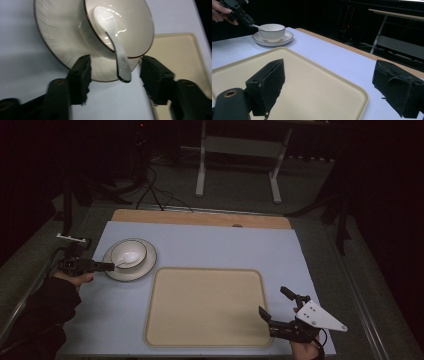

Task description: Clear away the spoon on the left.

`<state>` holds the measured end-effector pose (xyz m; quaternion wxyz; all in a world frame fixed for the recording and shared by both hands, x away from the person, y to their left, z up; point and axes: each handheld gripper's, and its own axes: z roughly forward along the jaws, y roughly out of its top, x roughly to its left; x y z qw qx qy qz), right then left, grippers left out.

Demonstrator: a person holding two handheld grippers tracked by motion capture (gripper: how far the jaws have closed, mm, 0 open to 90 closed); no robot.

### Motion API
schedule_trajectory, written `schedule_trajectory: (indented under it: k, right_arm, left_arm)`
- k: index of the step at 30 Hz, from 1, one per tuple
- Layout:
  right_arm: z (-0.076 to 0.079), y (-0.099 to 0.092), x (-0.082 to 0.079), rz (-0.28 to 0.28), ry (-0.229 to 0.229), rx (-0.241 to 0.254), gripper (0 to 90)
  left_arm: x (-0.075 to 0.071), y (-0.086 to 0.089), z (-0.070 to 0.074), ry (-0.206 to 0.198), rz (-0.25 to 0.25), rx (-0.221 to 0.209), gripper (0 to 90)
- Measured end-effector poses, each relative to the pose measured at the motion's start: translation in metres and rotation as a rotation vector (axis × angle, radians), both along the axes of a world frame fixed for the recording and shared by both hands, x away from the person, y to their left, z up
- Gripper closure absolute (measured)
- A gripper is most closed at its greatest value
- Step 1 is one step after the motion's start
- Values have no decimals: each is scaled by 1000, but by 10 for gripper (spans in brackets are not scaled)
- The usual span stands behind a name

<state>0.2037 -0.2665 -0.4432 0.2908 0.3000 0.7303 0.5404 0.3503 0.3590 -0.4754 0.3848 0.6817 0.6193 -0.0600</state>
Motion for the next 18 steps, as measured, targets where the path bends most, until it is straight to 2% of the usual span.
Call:
schedule_trajectory:
  k: [2,6,10,16,18]
  right_arm:
    - [0,0,0,0,0,-1,109]
    - [0,0,0,-1,2,-3,109]
    - [0,-1,0,-4,-1,-4,130]
    - [0,-1,-1,-11,-8,-5,133]
    - [0,-1,-1,-11,-8,-3,133]
  left_arm:
    - [1,0,0,1,0,-4,494]
    - [5,-3,-3,31,-19,5,564]
    - [6,-3,-3,42,-25,-13,660]
    - [7,-4,-4,48,-29,-27,756]
    - [7,-4,-4,48,-29,-27,758]
